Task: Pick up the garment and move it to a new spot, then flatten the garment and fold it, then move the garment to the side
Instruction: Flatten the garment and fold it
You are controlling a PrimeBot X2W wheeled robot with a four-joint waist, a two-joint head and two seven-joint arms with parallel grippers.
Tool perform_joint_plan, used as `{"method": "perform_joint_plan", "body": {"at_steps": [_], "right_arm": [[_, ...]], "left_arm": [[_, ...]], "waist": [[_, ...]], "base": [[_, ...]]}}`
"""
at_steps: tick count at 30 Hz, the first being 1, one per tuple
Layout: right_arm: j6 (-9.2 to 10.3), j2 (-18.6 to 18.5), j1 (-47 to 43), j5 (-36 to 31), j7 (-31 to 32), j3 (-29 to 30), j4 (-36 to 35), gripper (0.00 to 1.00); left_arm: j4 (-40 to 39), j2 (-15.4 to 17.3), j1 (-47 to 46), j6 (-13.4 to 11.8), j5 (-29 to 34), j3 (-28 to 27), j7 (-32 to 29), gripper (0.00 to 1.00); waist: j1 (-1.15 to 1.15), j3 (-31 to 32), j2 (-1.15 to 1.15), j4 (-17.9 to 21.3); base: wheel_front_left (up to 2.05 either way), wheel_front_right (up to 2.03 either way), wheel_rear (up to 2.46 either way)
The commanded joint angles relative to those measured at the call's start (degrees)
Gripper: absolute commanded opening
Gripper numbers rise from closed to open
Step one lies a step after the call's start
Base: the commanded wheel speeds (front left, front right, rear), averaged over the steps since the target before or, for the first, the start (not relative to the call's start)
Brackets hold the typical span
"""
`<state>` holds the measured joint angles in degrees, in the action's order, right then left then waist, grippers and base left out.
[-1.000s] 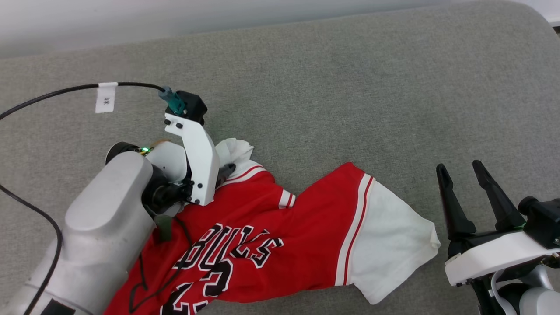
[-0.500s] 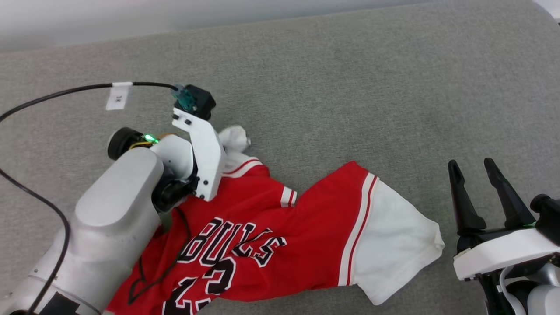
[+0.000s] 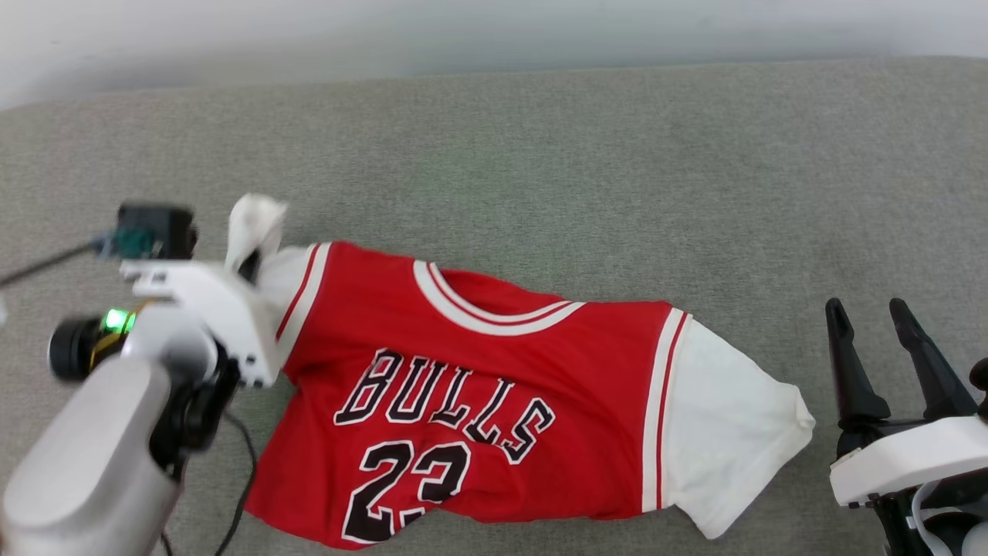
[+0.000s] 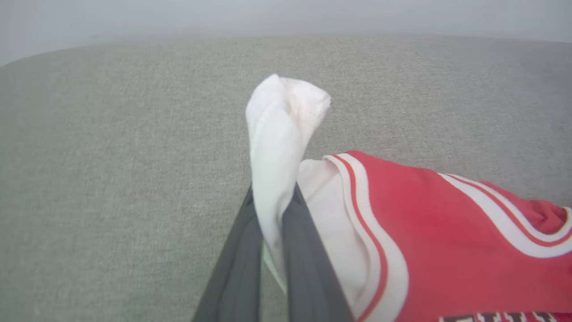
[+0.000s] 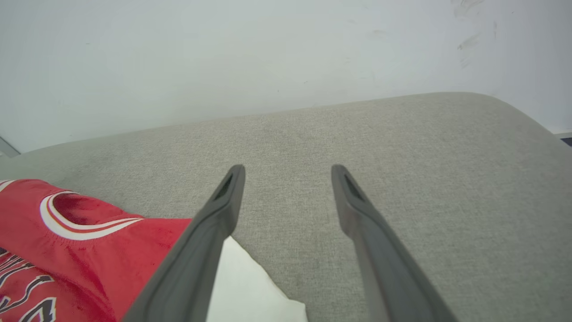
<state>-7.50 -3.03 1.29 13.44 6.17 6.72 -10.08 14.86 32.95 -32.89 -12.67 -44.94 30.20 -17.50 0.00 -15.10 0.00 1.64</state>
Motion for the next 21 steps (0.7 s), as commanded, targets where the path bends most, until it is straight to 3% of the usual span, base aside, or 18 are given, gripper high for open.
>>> {"method": "perform_joint_plan", "body": {"at_steps": [1,4,8,9,10,11,21], "right_arm": [[0.02,0.1,-0.2,-0.3,0.2,0.3,-0.3,1.0],[0.02,0.1,-0.4,0.0,0.3,0.7,0.0,1.0],[0.02,0.1,-0.5,0.3,0.4,0.9,0.4,1.0],[0.02,0.1,-0.5,0.4,0.4,0.8,0.4,1.0],[0.02,0.1,-0.5,0.3,0.4,0.9,0.4,1.0],[0.02,0.1,-0.5,0.3,0.4,0.8,0.6,1.0],[0.02,-0.3,-2.5,-0.8,1.2,0.5,0.1,1.0]], "left_arm": [[-1.5,0.6,3.8,-1.8,-1.1,-1.5,1.4,0.0],[-3.5,0.1,11.2,-5.0,-3.9,-4.0,3.5,0.0],[-3.3,-1.3,17.3,-6.5,-6.3,-5.5,6.0,0.0],[-3.1,-2.2,18.1,-6.0,-7.1,-5.4,6.3,0.18],[-2.9,-3.0,18.6,-5.5,-7.6,-5.4,6.7,0.42],[-2.4,-3.2,19.0,-5.3,-7.2,-5.2,7.4,1.0],[-3.5,-3.7,18.2,-3.6,-1.2,-4.5,19.2,1.0]], "waist": [[0.0,0.3,0.0,-0.7],[0.0,0.4,0.0,-1.1],[0.0,0.4,0.0,-1.1],[0.0,0.4,0.0,-1.0],[0.0,0.5,0.0,-1.0],[0.0,0.8,0.0,-0.9],[0.0,5.8,0.0,-0.6]], "base": [[0.0,0.0,0.0],[0.0,0.0,0.0],[0.0,0.0,0.0],[0.0,0.0,0.0],[0.0,0.0,0.0],[0.0,0.0,0.0],[0.0,0.0,0.0]]}}
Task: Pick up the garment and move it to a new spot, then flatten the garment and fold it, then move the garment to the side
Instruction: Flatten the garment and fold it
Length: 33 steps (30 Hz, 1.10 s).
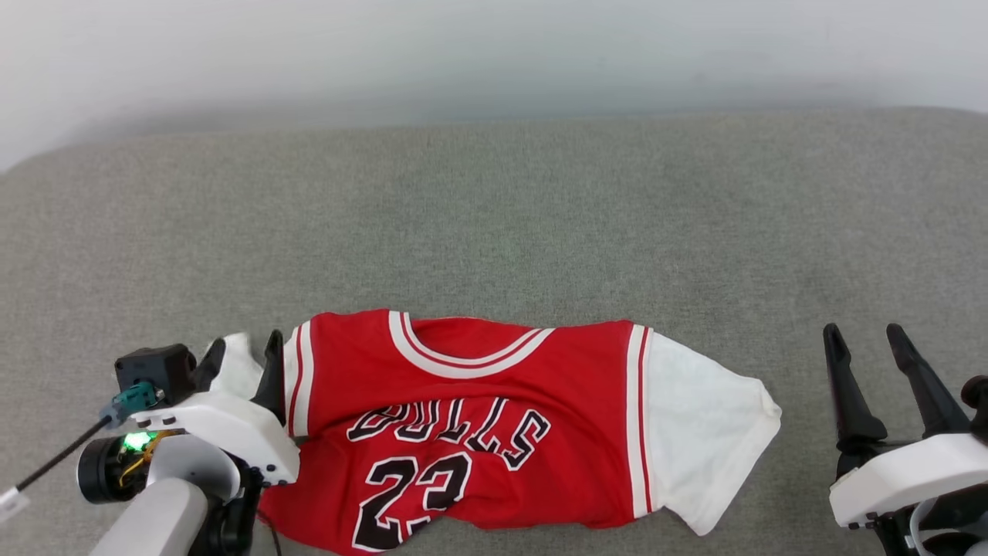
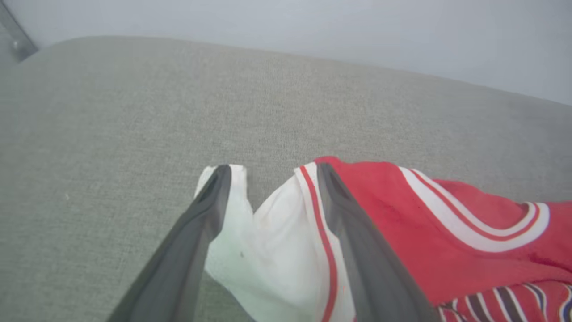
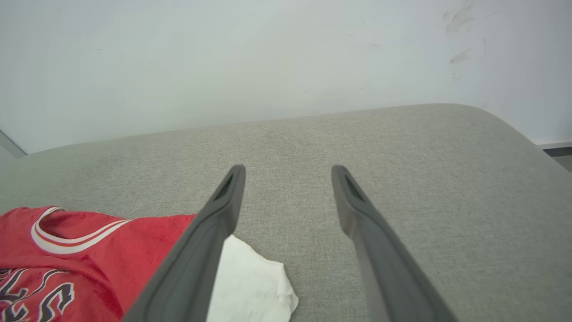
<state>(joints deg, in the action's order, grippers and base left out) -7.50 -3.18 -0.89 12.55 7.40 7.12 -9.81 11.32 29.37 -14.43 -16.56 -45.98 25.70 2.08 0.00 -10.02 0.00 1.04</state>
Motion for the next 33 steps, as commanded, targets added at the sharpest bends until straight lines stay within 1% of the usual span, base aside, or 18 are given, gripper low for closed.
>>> {"method": "perform_joint_plan", "body": {"at_steps": [1,5,7,9,12,14,18,21,23,25,29,33], "right_arm": [[0.02,-0.1,-0.7,0.3,0.1,0.0,-0.2,1.0],[0.02,-0.1,-1.9,0.3,1.2,-0.2,-0.3,1.0],[0.02,0.0,-2.5,0.6,2.1,0.0,-0.1,1.0],[0.02,0.0,-3.0,1.1,3.3,0.5,0.4,1.0],[0.02,-0.5,-3.8,2.5,5.9,1.2,1.5,1.0],[0.02,-1.3,-4.4,3.9,9.3,2.5,2.8,1.0],[0.02,-4.1,-3.5,7.2,20.5,4.8,6.6,1.0],[0.02,-6.3,-2.1,9.9,29.1,4.9,8.1,1.0],[0.02,-7.5,-1.0,11.6,33.4,4.7,8.5,1.0],[0.02,-8.3,-0.1,12.4,36.5,4.0,8.9,1.0],[0.02,-9.8,2.6,13.0,40.0,2.1,10.1,1.0],[0.02,-10.7,4.4,13.5,42.5,0.1,14.4,1.0]], "left_arm": [[-0.4,-0.3,-0.1,0.2,0.5,0.1,1.0,1.0],[-3.5,-1.0,0.9,-0.7,3.7,0.9,6.2,1.0],[-5.4,-1.2,1.5,-1.6,5.4,1.1,8.4,1.0],[-8.1,-1.8,1.9,-2.6,6.6,1.0,10.2,1.0],[-11.7,-1.8,3.1,-3.9,8.8,1.4,11.3,1.0],[-13.6,-1.4,3.7,-4.3,9.7,1.5,11.7,1.0],[-16.8,-1.0,5.0,-5.4,10.7,2.1,11.3,1.0],[-18.8,-1.1,5.7,-6.2,11.1,2.5,11.2,1.0],[-19.6,-1.5,5.9,-6.6,11.1,2.6,11.2,1.0],[-20.2,-2.2,5.6,-6.5,11.0,2.6,11.5,1.0],[-19.7,-3.4,5.0,-6.0,10.7,2.5,12.0,1.0],[-19.0,-4.7,4.5,-5.2,11.1,2.2,12.6,1.0]], "waist": [[0.0,1.4,0.0,0.0],[0.0,3.6,0.0,-0.2],[0.0,4.3,0.0,-0.3],[0.0,4.6,0.0,-0.5],[0.0,4.9,0.0,-1.2],[0.0,4.7,0.0,-1.7],[0.0,3.9,0.0,-3.1],[0.0,2.8,0.0,-4.6],[0.0,1.8,0.0,-5.8],[0.0,0.8,0.0,-7.1],[0.0,-1.4,0.0,-9.3],[0.0,-2.6,0.0,-10.8]], "base": [[0.0,0.0,0.0],[0.0,0.0,0.0],[0.0,0.0,0.0],[0.0,0.0,0.0],[0.0,0.0,0.0],[0.0,0.0,0.0],[0.0,0.0,0.0],[0.0,0.0,0.0],[0.0,0.0,0.0],[0.0,0.0,0.0],[0.0,0.0,0.0],[0.0,0.0,0.0]]}}
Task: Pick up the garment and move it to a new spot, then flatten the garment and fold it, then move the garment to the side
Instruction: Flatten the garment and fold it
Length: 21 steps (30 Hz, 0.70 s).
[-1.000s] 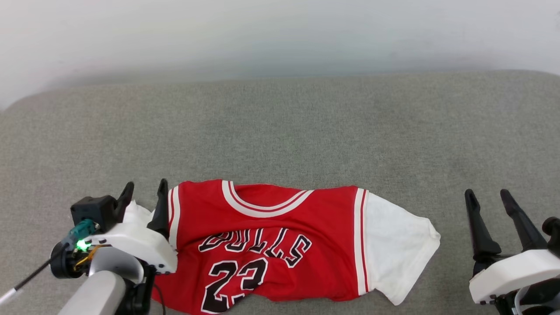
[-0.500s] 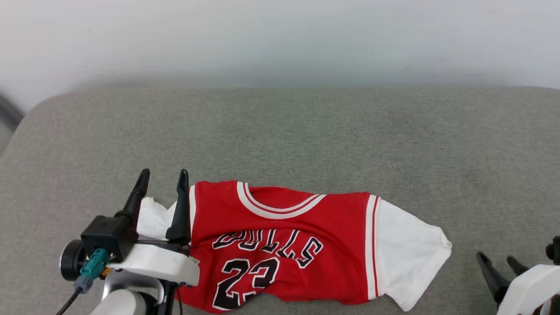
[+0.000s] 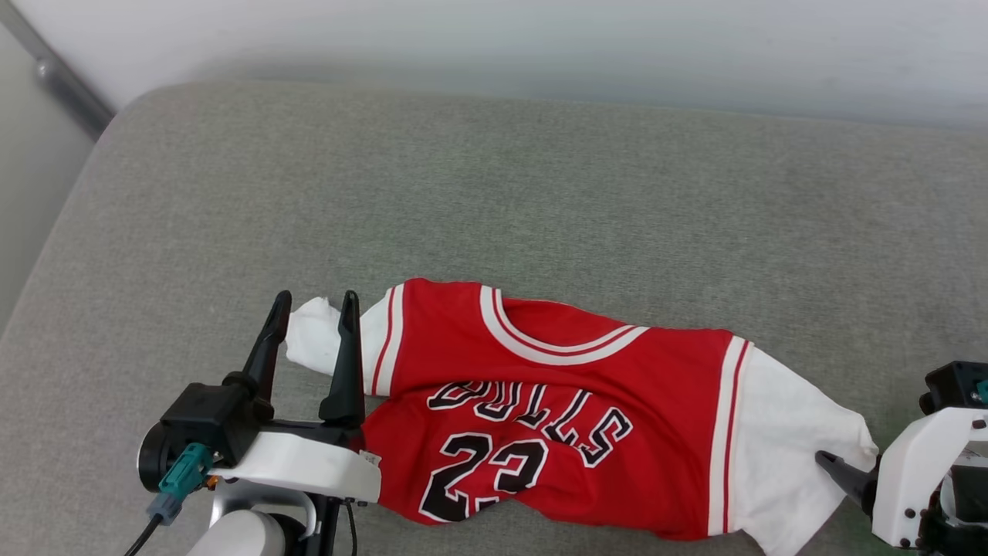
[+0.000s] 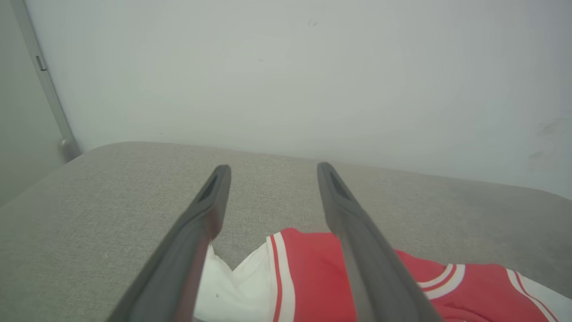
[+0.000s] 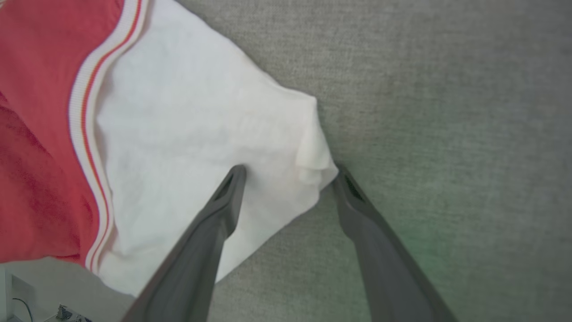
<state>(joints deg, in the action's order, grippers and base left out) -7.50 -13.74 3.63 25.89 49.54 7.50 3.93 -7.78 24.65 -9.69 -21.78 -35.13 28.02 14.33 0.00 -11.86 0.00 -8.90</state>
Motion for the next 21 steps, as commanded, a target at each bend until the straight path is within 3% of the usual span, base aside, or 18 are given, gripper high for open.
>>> {"method": "perform_joint_plan", "body": {"at_steps": [1,2,3,5,12,21], "right_arm": [[0.02,0.1,0.1,0.4,0.8,-0.8,2.0,1.0],[0.02,0.4,0.0,0.7,1.4,-1.2,3.3,1.0],[0.02,0.5,-0.2,0.9,1.7,-1.9,4.4,0.81],[0.02,0.9,-0.5,1.6,1.8,-2.8,6.1,0.0],[0.02,-2.1,1.1,0.7,-3.0,-2.9,3.6,0.0],[0.02,-2.8,2.0,-0.8,-5.0,-0.6,-3.1,0.0]], "left_arm": [[0.3,-0.3,-0.3,0.4,0.1,-0.2,0.5,1.0],[0.6,-0.5,-0.3,0.6,0.1,-0.3,0.6,1.0],[0.9,-0.8,-0.1,0.9,0.2,-0.5,0.6,1.0],[1.4,-1.0,0.2,1.2,0.1,-0.7,0.6,1.0],[3.8,-0.2,1.0,2.7,-2.3,-2.1,-0.2,1.0],[9.1,6.9,-1.7,7.7,-9.7,-6.8,-8.5,1.0]], "waist": [[0.0,-1.0,0.0,-1.2],[0.0,-1.1,0.0,-1.5],[0.0,-1.1,0.0,-1.7],[0.0,-1.1,0.0,-1.9],[0.0,0.5,0.0,-0.4],[0.0,2.2,0.0,6.1]], "base": [[0.0,0.0,0.0],[0.0,0.0,0.0],[0.0,0.0,0.0],[0.0,0.0,0.0],[0.0,0.0,0.0],[0.0,0.0,0.0]]}}
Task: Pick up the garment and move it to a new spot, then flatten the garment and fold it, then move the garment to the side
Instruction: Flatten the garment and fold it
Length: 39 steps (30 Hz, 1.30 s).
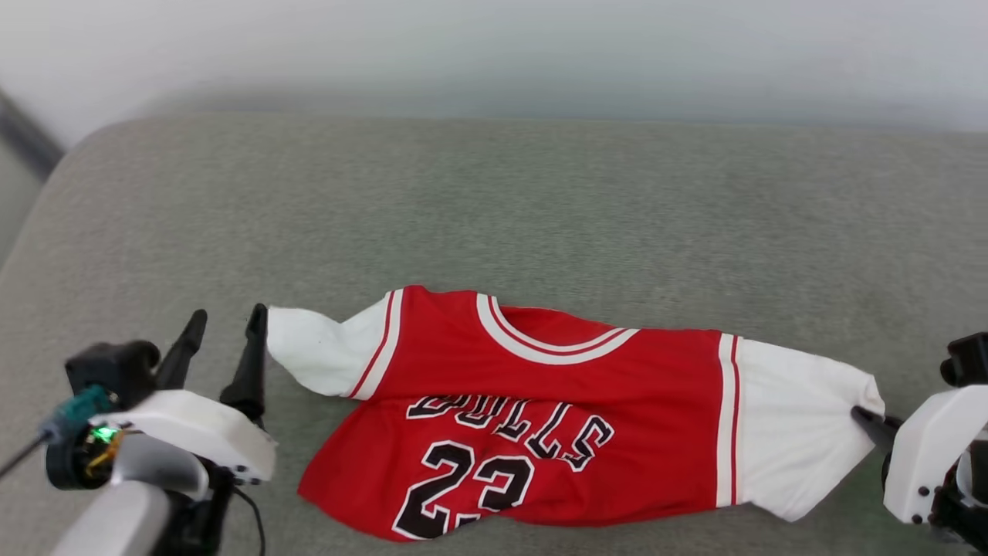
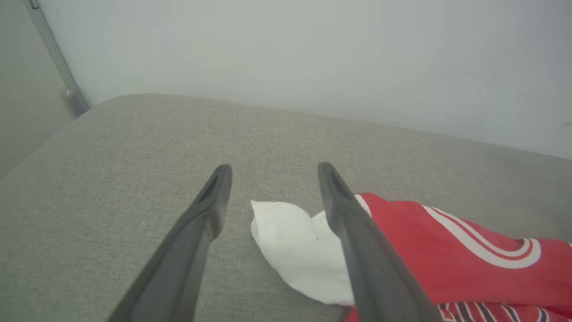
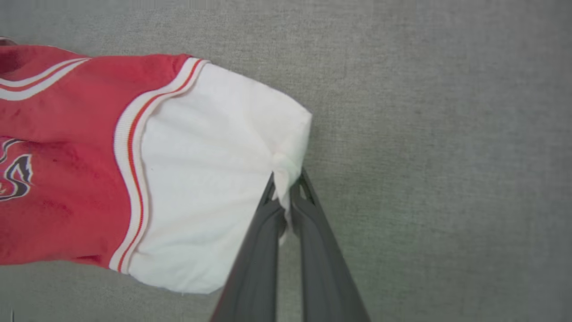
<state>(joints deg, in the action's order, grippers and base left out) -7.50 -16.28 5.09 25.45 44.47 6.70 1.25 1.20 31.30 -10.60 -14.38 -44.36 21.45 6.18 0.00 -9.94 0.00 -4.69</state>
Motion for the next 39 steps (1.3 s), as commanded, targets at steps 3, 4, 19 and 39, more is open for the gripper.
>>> {"method": "perform_joint_plan", "body": {"at_steps": [3,4,19,39], "right_arm": [[0.02,-0.1,0.8,-0.4,0.2,0.8,-2.1,0.0],[0.02,0.1,0.9,-0.5,0.5,0.8,-2.5,0.0],[0.02,3.0,3.6,-0.5,-0.6,-1.5,-5.3,0.0],[0.02,0.3,8.5,-1.8,-6.5,-0.5,-1.6,0.0]], "left_arm": [[2.6,2.7,-2.5,3.1,-4.2,-1.1,-5.4,1.0],[3.3,3.5,-3.3,4.1,-5.1,-1.2,-7.2,1.0],[14.2,12.2,-14.9,11.0,-17.9,5.1,-45.4,1.0],[16.0,9.4,-21.3,10.4,-11.7,7.5,-41.2,0.0]], "waist": [[0.0,-0.7,0.0,3.8],[0.0,-1.2,0.0,4.5],[0.0,-10.0,0.0,11.8],[0.0,-5.5,0.0,10.0]], "base": [[0.0,0.0,0.0],[0.0,0.0,0.0],[0.0,0.0,0.0],[0.0,0.0,0.0]]}}
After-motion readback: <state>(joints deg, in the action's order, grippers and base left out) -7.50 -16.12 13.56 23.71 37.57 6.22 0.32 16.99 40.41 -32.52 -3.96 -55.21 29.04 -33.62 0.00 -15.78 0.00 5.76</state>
